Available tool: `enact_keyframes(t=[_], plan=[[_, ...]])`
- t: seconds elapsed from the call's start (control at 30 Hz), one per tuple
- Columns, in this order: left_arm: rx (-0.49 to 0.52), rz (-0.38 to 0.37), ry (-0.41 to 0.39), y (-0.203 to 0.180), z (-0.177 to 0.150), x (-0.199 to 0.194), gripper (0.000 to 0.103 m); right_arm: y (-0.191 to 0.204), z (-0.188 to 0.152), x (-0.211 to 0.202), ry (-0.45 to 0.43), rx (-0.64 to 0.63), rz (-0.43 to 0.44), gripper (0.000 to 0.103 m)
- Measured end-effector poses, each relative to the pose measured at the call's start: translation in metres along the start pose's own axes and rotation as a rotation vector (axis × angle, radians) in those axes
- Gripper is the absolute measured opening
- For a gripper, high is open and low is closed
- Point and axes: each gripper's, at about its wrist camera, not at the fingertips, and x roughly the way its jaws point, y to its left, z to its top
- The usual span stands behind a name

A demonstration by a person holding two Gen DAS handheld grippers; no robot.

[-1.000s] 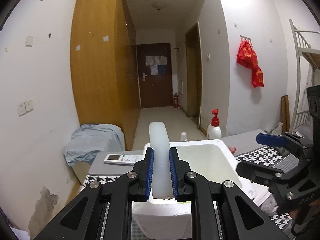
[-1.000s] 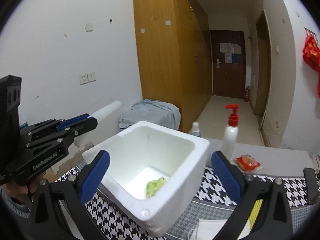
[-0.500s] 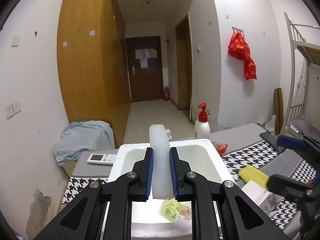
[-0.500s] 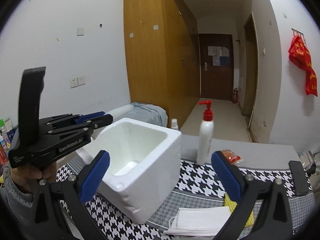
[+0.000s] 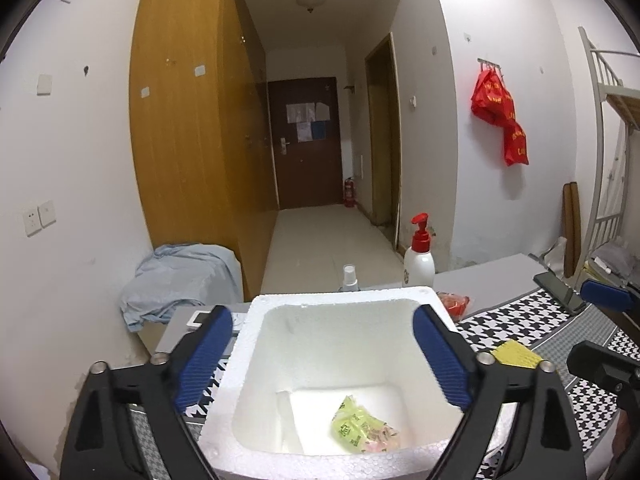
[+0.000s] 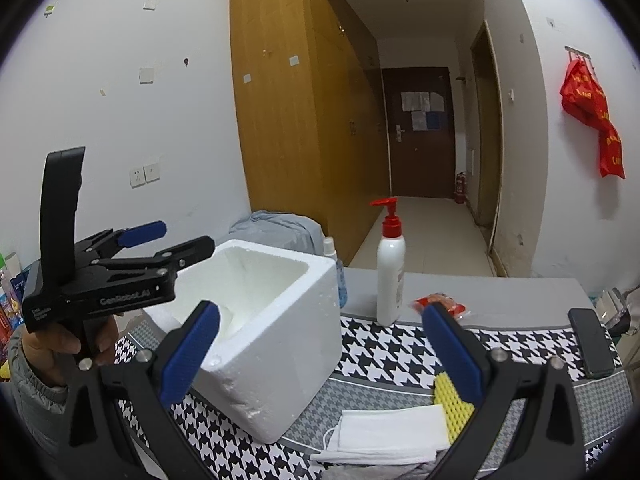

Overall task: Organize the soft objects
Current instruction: 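Lower the white stick into the foam box and open the left tool, then withdraw both tools from the box back toward the clothes pile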

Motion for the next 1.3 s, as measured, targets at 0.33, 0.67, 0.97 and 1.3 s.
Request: enact_keyframes(t=[0.33, 0.67, 0.97, 1.3], plan=[[0.005, -0.030, -0.056, -0.010, -0.004, -0.026, 0.102, 0.004, -0.007, -0.012, -0.005, -0.015, -0.004, 0.103], [-0.051, -0.063, -0.093, -0.013, -0.016, -0.054, 0.102, 0.003, -0.015, -0.033, -0.025, -0.007, -0.032, 0.103], [-0.058, -0.053, -0.098, -0.017, -0.020, -0.072, 0.102, 0.005, -0.021, -0.053, -0.042, -0.007, -0.056, 0.103], [-0.039, -0.058, -0.123, -0.024, -0.028, -0.098, 0.102, 0.016, -0.027, -0.081, -0.077, -0.027, -0.065, 0.103]])
